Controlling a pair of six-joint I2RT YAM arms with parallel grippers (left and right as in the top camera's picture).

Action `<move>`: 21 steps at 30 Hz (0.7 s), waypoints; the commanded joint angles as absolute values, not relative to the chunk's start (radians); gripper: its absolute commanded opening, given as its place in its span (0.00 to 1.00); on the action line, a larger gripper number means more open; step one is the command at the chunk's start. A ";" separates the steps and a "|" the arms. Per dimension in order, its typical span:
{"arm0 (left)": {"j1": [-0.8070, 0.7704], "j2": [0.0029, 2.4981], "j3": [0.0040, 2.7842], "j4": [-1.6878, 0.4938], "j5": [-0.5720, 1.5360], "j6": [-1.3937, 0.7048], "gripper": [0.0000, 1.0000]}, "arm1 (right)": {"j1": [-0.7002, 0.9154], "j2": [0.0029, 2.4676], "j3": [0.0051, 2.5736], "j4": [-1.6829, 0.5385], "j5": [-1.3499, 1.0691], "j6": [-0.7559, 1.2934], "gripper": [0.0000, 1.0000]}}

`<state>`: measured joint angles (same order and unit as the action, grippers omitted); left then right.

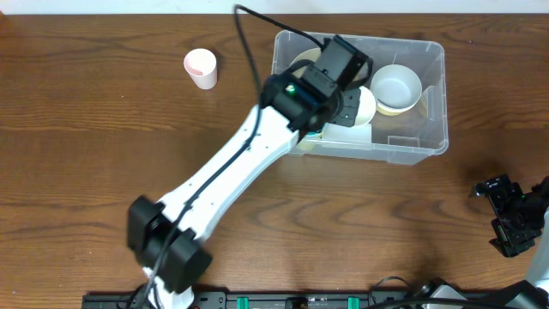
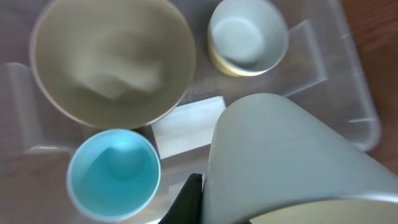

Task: Pack container
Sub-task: 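Lift the white cup and carry it into the container, then lower the white cup right of the blue cup and release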

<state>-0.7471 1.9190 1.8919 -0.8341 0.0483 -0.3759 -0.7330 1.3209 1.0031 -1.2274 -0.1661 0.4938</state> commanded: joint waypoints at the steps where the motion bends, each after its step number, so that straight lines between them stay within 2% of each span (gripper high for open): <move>1: -0.746 1.972 1.889 -0.824 0.028 -0.324 0.06 | -0.741 1.309 1.003 -1.225 -0.173 0.508 0.99; 21: -0.745 2.083 1.889 -0.836 -0.043 -0.248 0.06 | -0.741 1.309 1.003 -1.225 -0.173 0.508 0.99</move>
<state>-0.7471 2.0666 1.8912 -0.8307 -0.0212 -0.2962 -0.7330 1.3209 1.0031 -1.2274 -0.1661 0.4938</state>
